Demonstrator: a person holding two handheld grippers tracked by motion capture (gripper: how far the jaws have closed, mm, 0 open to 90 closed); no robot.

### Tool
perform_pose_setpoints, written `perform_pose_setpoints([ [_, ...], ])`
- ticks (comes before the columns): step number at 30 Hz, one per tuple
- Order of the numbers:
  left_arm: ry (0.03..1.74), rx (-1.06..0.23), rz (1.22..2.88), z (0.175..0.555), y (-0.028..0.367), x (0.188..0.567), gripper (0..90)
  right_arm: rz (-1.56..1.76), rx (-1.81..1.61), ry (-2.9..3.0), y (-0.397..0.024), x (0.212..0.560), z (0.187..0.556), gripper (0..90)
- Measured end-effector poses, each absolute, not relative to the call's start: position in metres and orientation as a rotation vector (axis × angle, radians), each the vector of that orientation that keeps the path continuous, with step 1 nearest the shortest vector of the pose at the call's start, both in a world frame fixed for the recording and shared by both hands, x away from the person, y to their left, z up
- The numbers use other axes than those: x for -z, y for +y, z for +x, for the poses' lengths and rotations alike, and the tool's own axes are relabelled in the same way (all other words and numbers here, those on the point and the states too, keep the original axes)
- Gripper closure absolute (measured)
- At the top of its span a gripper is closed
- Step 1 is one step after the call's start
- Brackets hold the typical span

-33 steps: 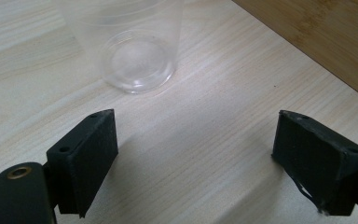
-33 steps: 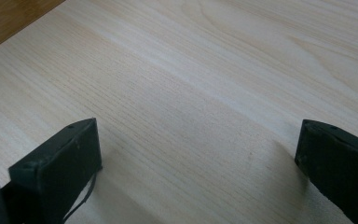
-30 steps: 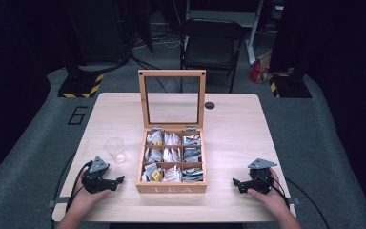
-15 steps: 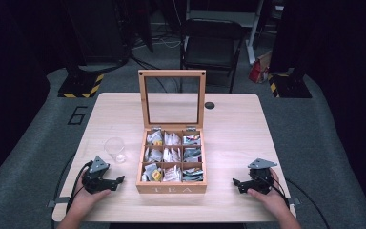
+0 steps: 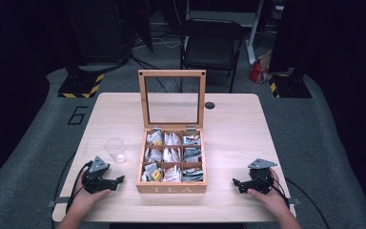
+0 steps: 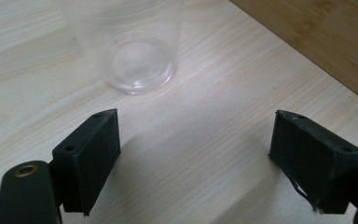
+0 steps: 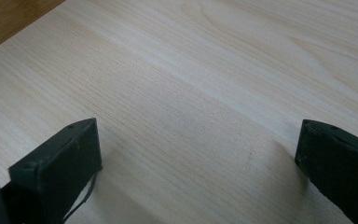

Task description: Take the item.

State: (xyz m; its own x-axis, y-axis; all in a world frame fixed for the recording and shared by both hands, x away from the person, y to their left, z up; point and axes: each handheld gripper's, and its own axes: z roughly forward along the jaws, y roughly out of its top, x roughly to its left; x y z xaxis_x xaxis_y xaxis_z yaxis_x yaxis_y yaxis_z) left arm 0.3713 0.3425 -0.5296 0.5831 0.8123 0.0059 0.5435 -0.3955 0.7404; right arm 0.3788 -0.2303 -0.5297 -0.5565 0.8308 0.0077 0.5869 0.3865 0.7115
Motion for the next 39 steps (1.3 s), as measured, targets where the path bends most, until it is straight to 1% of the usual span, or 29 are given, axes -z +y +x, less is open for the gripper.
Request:
perform_pose_setpoints([
  [2, 1.084, -0.487, 2.079, 0.371, 0.342, 0.531, 16.6, 1.232, -0.967, 2.3, -0.23, 0.53, 0.379, 0.0],
  [9, 1.082, -0.474, 2.087, 0.369, 0.343, 0.527, 26.5, 1.233, -0.967, 2.3, -0.23, 0.53, 0.379, 0.0],
  [14, 1.08, -0.464, 2.101, 0.368, 0.341, 0.525, 27.4, 1.233, -0.967, 2.3, -0.23, 0.53, 0.379, 0.0],
  [16, 1.072, -0.466, 2.108, 0.367, 0.339, 0.523, 29.5, 1.232, -0.967, 2.3, -0.23, 0.53, 0.379, 0.0],
  [22, 1.072, -0.433, 2.078, 0.363, 0.333, 0.514, 31.4, 1.232, -0.967, 2.3, -0.23, 0.53, 0.379, 0.0],
  [28, 1.054, -0.44, 2.057, 0.358, 0.329, 0.506, 35.5, 1.232, -0.967, 2.3, -0.23, 0.53, 0.379, 0.0],
  [29, 1.054, -0.429, 2.061, 0.357, 0.328, 0.505, 35.9, 1.232, -0.967, 2.3, -0.23, 0.53, 0.379, 0.0],
  [32, 1.022, -0.45, 2.081, 0.356, 0.326, 0.501, 36.2, 1.232, -0.967, 2.3, -0.23, 0.53, 0.379, 0.0],
  [37, 1.019, -0.422, 2.051, 0.353, 0.322, 0.497, 37.3, 1.232, -0.966, 2.3, -0.23, 0.53, 0.379, 0.0],
  [39, 1.003, -0.423, 2.069, 0.353, 0.322, 0.496, 37.4, 1.232, -0.967, 2.3, -0.23, 0.53, 0.379, 0.0],
])
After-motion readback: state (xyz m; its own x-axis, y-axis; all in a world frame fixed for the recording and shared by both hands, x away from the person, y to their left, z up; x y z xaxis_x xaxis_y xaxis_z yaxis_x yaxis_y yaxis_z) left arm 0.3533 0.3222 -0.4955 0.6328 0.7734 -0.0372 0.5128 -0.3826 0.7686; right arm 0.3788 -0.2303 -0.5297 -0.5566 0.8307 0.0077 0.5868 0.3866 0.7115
